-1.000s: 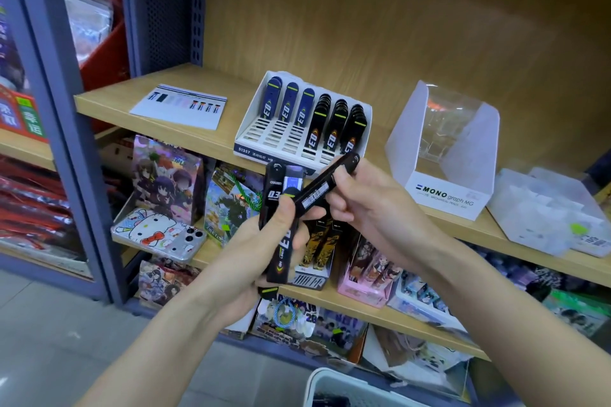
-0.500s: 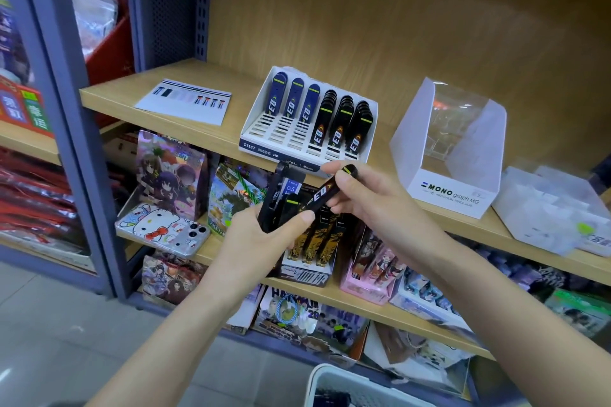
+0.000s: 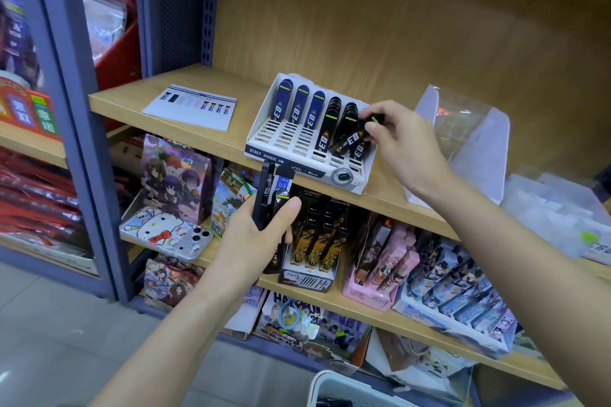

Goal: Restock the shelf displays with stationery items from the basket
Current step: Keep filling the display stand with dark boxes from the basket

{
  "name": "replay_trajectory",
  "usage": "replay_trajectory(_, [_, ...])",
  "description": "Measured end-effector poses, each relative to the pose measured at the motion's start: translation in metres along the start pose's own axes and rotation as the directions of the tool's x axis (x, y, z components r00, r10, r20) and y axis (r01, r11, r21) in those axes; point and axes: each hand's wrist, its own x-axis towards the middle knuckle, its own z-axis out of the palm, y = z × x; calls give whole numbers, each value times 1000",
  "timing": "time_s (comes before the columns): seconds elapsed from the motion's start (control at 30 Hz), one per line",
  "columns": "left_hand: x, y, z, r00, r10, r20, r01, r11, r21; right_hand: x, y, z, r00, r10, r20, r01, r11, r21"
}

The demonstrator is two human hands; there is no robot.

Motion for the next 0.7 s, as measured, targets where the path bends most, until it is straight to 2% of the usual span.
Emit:
replay_trajectory(0.23, [4, 0, -2, 993, -98, -64, 94, 994, -61, 13, -3, -8, 989, -22, 144, 38, 994, -104])
replay_trajectory(0.43, [2, 3, -2, 992, -116, -47, 114, 992, -53, 27, -11, -2, 988, -80, 136, 108, 971, -215])
replay_trajectory(0.7, [0, 4, -5, 989, -132, -71, 133, 991, 19, 31, -6, 3, 988, -90, 128, 125, 945, -301])
